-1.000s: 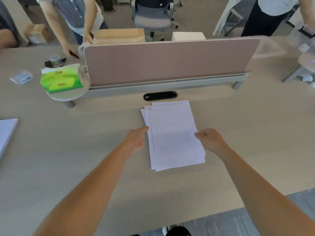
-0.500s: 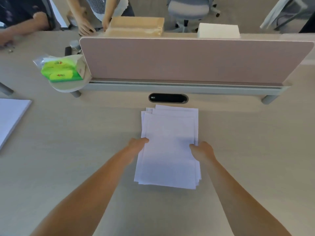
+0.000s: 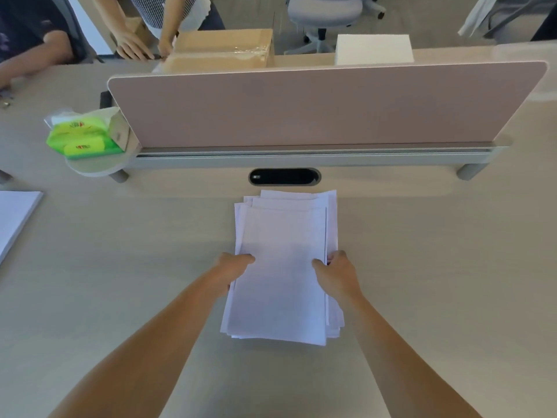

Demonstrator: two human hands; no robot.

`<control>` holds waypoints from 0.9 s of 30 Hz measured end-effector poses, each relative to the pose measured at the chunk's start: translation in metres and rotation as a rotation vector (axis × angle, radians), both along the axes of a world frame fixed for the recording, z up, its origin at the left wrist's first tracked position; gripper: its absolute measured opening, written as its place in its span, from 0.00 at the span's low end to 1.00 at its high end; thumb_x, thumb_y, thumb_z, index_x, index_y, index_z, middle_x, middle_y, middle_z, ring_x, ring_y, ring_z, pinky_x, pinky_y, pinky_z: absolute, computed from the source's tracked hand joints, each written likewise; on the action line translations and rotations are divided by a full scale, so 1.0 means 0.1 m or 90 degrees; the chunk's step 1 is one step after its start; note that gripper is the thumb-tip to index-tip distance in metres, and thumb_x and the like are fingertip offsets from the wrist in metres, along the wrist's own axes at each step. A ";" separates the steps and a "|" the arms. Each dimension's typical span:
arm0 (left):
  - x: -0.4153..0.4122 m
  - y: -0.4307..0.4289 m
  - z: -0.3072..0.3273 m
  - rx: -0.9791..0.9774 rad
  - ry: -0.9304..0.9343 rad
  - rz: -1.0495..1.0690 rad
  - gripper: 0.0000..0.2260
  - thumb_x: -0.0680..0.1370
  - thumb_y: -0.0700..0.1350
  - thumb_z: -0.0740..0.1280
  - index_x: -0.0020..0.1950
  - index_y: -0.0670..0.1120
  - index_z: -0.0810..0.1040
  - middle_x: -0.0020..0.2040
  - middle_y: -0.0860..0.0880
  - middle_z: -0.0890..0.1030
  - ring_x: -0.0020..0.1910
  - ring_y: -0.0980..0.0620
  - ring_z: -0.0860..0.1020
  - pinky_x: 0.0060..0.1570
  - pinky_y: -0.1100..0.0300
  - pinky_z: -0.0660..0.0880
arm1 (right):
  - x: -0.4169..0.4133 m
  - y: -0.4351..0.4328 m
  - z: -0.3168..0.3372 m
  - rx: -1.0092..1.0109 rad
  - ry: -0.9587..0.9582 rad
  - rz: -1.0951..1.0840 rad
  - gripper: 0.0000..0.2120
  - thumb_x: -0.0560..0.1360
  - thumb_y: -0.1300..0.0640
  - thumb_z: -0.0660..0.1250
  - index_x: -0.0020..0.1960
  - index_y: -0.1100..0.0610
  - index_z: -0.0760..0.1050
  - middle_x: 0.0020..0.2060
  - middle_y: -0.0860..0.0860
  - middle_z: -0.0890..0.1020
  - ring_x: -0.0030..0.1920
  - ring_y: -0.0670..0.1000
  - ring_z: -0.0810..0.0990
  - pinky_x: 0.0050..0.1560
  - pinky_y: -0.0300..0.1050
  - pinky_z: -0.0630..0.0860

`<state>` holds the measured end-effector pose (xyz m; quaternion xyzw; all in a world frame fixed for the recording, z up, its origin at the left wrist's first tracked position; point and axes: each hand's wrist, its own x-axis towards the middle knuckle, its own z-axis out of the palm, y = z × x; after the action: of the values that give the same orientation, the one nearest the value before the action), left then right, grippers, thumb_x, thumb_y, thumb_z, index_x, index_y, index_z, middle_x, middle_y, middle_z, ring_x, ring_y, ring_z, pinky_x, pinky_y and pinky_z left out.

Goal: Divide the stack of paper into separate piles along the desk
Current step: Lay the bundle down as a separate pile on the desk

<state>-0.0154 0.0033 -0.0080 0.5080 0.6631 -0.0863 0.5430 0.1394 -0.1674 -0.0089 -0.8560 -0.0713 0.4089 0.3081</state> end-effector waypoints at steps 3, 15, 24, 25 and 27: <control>0.05 -0.04 0.03 0.024 0.022 -0.009 0.28 0.73 0.50 0.72 0.68 0.39 0.69 0.62 0.42 0.77 0.61 0.42 0.77 0.60 0.52 0.74 | -0.01 0.03 -0.03 -0.028 0.010 -0.009 0.25 0.77 0.50 0.62 0.69 0.62 0.65 0.61 0.59 0.75 0.52 0.56 0.77 0.42 0.46 0.75; 0.05 0.02 -0.06 0.018 0.045 -0.019 0.26 0.74 0.49 0.72 0.68 0.39 0.69 0.62 0.41 0.77 0.59 0.42 0.78 0.57 0.50 0.76 | -0.17 0.18 0.03 -0.015 -0.118 0.074 0.25 0.77 0.50 0.61 0.70 0.60 0.63 0.64 0.57 0.72 0.62 0.59 0.74 0.58 0.52 0.75; 0.06 0.02 -0.07 0.011 0.023 -0.019 0.21 0.76 0.46 0.70 0.65 0.38 0.71 0.58 0.41 0.79 0.51 0.43 0.79 0.43 0.55 0.74 | -0.11 0.11 -0.15 0.061 0.035 0.006 0.18 0.80 0.56 0.54 0.68 0.59 0.67 0.61 0.56 0.76 0.53 0.57 0.77 0.47 0.47 0.74; 0.06 0.02 -0.07 0.010 0.021 -0.015 0.21 0.76 0.46 0.70 0.64 0.38 0.71 0.58 0.41 0.79 0.50 0.44 0.79 0.44 0.55 0.74 | -0.12 0.09 -0.16 0.082 0.030 -0.006 0.16 0.80 0.58 0.54 0.66 0.57 0.69 0.60 0.56 0.77 0.52 0.57 0.77 0.48 0.47 0.75; 0.04 0.04 -0.07 0.007 0.019 -0.011 0.21 0.76 0.47 0.71 0.65 0.39 0.71 0.58 0.42 0.79 0.53 0.43 0.79 0.48 0.53 0.76 | -0.12 0.07 -0.17 0.133 0.037 -0.040 0.14 0.79 0.60 0.53 0.60 0.54 0.73 0.56 0.54 0.79 0.49 0.55 0.78 0.47 0.47 0.77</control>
<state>-0.0117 0.0069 -0.0153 0.5153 0.6672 -0.0952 0.5294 0.1275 -0.1607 -0.0254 -0.8088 -0.0772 0.4143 0.4102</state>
